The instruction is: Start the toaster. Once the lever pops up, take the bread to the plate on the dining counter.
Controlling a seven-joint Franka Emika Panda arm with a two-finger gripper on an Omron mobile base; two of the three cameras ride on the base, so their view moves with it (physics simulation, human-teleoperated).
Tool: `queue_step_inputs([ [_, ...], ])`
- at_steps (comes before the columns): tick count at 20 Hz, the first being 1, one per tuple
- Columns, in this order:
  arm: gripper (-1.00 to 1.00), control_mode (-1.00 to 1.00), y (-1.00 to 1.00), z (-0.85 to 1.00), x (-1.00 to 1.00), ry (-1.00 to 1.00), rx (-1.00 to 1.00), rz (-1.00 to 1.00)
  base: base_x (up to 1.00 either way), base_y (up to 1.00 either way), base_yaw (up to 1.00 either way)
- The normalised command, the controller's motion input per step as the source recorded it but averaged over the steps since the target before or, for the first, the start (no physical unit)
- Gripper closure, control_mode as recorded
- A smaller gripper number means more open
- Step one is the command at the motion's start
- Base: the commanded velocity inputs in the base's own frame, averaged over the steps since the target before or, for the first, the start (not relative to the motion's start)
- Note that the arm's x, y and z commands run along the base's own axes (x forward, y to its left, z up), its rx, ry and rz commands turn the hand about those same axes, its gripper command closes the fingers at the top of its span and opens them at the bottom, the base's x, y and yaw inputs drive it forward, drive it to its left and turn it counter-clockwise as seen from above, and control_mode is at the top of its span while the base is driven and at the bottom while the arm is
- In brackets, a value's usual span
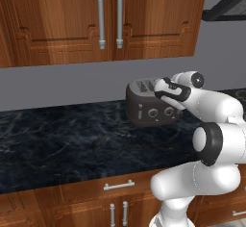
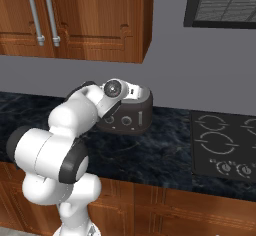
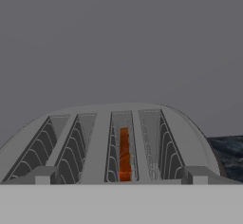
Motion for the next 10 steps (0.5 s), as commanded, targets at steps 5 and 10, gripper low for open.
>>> queue_step_inputs([
  [5, -1.0, -1.0, 0.0, 0.0, 0.0, 0.0, 0.0, 0.0, 0.0, 0.0, 0.0],
  [10, -1.0, -1.0, 0.0, 0.0, 0.0, 0.0, 0.0, 0.0, 0.0, 0.0, 0.0],
])
